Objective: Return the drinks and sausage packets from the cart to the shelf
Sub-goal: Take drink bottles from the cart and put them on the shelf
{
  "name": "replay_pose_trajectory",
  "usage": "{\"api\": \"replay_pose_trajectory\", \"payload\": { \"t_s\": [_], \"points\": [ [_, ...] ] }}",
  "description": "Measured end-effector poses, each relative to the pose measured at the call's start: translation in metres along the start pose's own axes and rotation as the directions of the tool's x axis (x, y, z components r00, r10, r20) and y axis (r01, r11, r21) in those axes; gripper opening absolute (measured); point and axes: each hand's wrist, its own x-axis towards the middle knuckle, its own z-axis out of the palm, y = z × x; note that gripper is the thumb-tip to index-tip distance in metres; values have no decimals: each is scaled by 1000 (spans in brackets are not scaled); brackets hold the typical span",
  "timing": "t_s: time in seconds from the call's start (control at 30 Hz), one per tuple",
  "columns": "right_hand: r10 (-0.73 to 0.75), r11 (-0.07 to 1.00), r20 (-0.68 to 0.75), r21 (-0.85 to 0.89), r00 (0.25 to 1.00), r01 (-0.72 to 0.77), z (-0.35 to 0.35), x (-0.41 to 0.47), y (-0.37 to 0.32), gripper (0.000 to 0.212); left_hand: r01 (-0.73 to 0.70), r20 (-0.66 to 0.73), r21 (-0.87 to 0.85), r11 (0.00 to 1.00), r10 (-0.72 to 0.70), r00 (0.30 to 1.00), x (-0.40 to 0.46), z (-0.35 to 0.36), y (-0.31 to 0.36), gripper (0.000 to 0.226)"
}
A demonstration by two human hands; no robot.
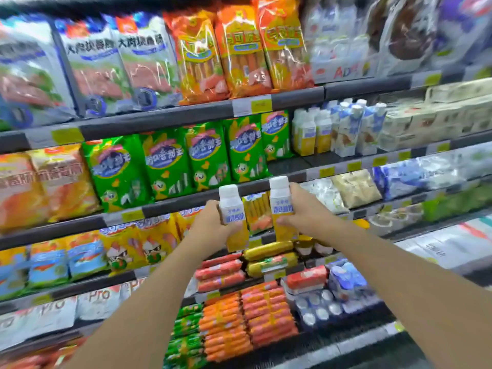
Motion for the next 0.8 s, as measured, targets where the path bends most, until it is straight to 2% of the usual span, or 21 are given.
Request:
{"api": "replay_pose_trajectory", "payload": {
  "t_s": [0.23, 0.43, 0.63, 0.8],
  "points": [
    [51, 999, -93, 22, 994, -50, -65, 16, 62, 66, -71, 34, -29, 997, 72, 997, 48, 61, 79, 42],
    [135, 991, -140, 37, 981, -131, -95, 42, 100, 63, -136, 58, -55, 989, 139, 989, 89, 93, 119, 38],
    [176, 984, -223, 68, 959, -165, -122, 85, 118, 65, -180, 38, -84, 980, 184, 982, 155, 109, 149, 45],
    [201, 979, -259, 27, 945, -201, -136, 128, 127, 54, -220, 35, -85, 972, 224, 974, 205, 117, 165, 43]
  ]
}}
